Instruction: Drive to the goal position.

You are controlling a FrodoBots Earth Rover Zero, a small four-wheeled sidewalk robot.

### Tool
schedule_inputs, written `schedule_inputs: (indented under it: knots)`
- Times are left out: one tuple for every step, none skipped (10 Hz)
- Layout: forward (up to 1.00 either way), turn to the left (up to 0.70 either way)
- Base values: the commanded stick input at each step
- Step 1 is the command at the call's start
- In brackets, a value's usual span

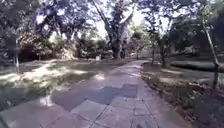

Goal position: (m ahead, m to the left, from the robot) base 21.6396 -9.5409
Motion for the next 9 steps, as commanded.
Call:
schedule_inputs:
  knots:
    - [0.50,0.00]
    - [0.50,0.00]
    - [0.50,-0.01]
    - [0.50,-0.19]
    - [0.50,-0.39]
    - [0.50,-0.50]
    - [0.50,-0.50]
    - [0.50,-0.50]
    - [0.50,0.00]
